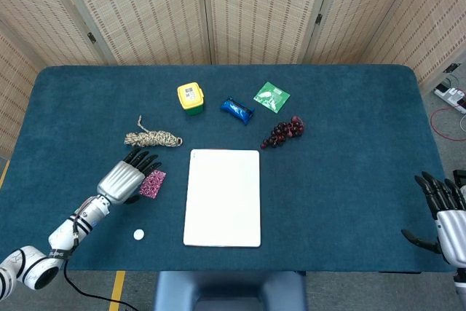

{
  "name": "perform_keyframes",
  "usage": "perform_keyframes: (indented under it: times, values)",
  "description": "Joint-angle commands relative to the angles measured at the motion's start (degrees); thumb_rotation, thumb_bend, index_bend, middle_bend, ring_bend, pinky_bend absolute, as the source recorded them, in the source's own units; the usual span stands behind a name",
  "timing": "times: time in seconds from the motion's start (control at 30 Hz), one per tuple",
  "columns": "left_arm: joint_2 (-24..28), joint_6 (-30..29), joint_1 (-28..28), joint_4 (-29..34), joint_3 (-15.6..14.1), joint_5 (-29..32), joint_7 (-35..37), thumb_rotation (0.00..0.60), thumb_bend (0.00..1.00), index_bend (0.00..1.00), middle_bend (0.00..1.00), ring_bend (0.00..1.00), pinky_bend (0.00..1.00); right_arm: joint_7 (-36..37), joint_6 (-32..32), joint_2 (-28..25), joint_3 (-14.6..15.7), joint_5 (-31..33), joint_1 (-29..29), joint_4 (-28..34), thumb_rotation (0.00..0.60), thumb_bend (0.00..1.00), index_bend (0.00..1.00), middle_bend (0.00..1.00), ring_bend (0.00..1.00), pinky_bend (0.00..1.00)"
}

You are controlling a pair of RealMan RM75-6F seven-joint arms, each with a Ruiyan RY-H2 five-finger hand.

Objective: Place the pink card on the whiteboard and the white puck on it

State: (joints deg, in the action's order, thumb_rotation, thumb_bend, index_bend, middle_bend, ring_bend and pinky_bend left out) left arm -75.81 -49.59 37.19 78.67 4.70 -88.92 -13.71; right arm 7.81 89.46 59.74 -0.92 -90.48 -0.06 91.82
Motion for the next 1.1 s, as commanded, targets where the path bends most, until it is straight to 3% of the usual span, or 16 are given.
perform_keyframes:
  times: [0.03, 0.33, 0.6, 1.1]
  values:
    - [-0.6, 2.4, 1.6, -0.4, 0.0, 1.5, -1.5, 0.600, 0.25, 0.14, 0.08, 0.00, 0.00, 0.0, 0.0, 0.0, 0.0, 0.0, 0.0, 0.0, 0.600, 0.11, 0.04, 0.08, 0.09, 0.00]
    - [-1.6, 6.9, 4.5, -0.2, -0.3, 5.7, -4.5, 0.600, 0.27, 0.20, 0.07, 0.00, 0.00, 0.2, -0.2, 0.4, 0.0, 0.2, -0.1, -0.4, 0.600, 0.11, 0.04, 0.08, 0.09, 0.00]
    - [-1.7, 12.3, 6.6, 0.4, -0.3, 12.5, -5.2, 0.600, 0.30, 0.18, 0.04, 0.00, 0.00, 0.6, -0.2, 0.3, -0.1, 0.5, -0.2, -0.8, 0.600, 0.11, 0.04, 0.08, 0.09, 0.00]
    - [-2.9, 13.5, 8.4, -0.7, -1.2, 19.9, -7.5, 0.600, 0.30, 0.17, 0.03, 0.00, 0.00, 1.6, -0.5, 0.7, -0.2, 0.9, -0.3, -1.9, 0.600, 0.11, 0.04, 0.08, 0.09, 0.00]
